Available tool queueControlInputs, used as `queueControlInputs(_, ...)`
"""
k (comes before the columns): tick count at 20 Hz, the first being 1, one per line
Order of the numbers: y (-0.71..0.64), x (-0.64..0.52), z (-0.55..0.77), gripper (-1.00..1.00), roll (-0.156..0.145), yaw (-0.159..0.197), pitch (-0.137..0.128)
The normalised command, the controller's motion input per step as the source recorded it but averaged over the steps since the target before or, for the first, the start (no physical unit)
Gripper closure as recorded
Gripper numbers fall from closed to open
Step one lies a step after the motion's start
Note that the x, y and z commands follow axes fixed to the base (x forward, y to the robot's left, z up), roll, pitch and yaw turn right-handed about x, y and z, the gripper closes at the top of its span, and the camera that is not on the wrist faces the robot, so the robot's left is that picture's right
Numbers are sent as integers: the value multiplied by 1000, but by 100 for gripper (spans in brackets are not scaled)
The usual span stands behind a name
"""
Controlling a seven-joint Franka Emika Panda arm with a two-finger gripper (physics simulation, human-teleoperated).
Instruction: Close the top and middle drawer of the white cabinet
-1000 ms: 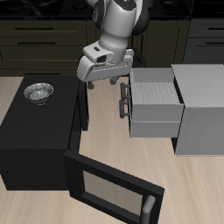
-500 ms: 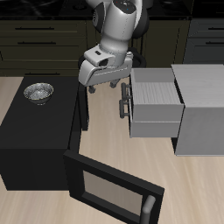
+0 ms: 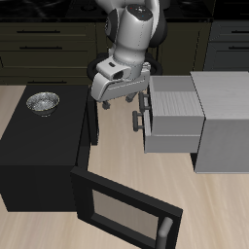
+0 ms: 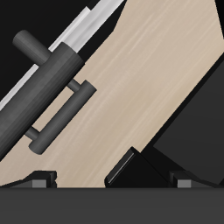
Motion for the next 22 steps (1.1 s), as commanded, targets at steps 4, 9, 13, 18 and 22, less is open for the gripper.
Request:
queueControlInputs(4, 329, -1, -162, -100, 65, 5, -10)
queueControlInputs(9, 350, -58, 37, -100, 67, -8, -45)
queueControlInputs(13, 225, -17, 51, -100, 36, 7, -38)
queueControlInputs(18, 244, 77, -64, -100, 50, -13, -10)
queueControlInputs(22, 121, 112, -39, -100, 18, -17, -10)
